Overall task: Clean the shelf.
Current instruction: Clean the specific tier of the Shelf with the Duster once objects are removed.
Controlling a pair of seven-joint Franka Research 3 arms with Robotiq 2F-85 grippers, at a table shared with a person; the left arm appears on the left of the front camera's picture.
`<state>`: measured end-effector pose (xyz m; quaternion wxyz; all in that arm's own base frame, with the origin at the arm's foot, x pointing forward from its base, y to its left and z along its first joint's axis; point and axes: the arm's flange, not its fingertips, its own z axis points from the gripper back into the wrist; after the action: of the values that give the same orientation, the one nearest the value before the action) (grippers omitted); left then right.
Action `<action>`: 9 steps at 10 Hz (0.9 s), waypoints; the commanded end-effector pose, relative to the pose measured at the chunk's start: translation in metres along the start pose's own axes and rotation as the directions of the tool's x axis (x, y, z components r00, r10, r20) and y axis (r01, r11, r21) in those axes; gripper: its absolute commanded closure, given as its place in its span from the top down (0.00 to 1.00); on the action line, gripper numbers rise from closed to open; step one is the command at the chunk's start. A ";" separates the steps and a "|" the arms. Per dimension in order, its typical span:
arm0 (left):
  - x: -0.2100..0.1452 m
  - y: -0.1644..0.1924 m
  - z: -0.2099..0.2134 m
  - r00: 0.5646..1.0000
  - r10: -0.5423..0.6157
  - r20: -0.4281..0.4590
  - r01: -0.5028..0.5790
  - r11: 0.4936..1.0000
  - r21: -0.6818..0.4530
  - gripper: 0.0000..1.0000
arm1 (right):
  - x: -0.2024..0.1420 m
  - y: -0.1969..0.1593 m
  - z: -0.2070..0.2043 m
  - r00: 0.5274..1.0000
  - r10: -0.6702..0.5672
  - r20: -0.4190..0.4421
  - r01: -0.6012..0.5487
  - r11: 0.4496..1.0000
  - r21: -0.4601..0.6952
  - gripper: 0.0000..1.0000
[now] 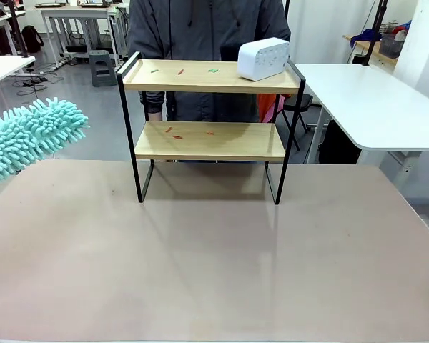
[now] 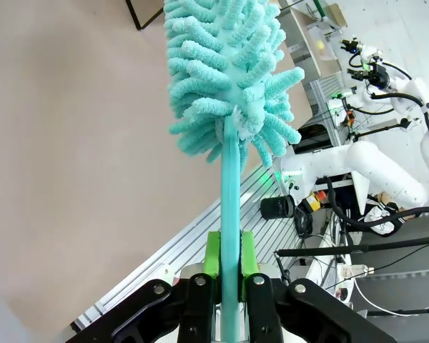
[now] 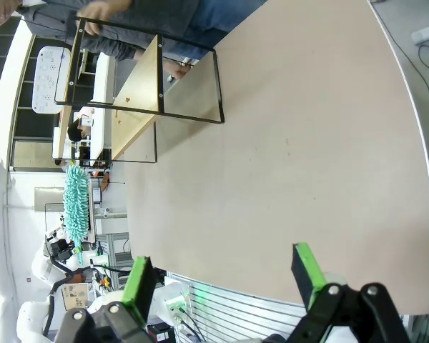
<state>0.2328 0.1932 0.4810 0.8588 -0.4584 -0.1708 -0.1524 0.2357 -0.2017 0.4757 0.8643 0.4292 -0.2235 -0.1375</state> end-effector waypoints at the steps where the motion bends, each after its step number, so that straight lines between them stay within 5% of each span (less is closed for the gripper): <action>1: 0.001 -0.002 0.003 1.000 0.010 0.001 -0.010 1.000 -0.012 0.00 | 0.001 0.001 0.000 1.000 0.022 0.012 -0.022 0.999 0.025 1.00; 2: 0.000 0.000 0.000 1.000 0.000 0.000 0.000 1.000 0.000 0.12 | 0.001 0.001 0.000 1.000 0.022 0.012 -0.022 0.999 0.025 1.00; 4: -0.012 -0.030 -0.011 0.970 -0.089 -0.225 0.105 0.993 0.061 0.12 | 0.001 0.001 0.000 1.000 0.022 0.012 -0.022 0.999 0.025 1.00; 6: -0.030 -0.080 -0.032 0.891 -0.204 -0.405 0.265 0.959 0.100 0.12 | 0.001 0.001 0.000 1.000 0.022 0.012 -0.022 0.999 0.025 1.00; 7: -0.031 -0.100 -0.054 0.855 -0.255 -0.451 0.326 0.942 0.084 0.12 | 0.001 0.001 0.000 1.000 0.022 0.012 -0.022 0.999 0.025 1.00; 9: -0.012 -0.132 -0.111 0.857 -0.301 -0.418 0.366 0.927 0.082 0.12 | 0.001 0.001 0.000 1.000 0.022 0.012 -0.022 0.999 0.025 1.00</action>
<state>0.1712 0.0631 0.5197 0.8753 -0.2992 -0.0527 -0.3761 0.2355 -0.2017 0.4760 0.8642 0.4291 -0.2237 -0.1375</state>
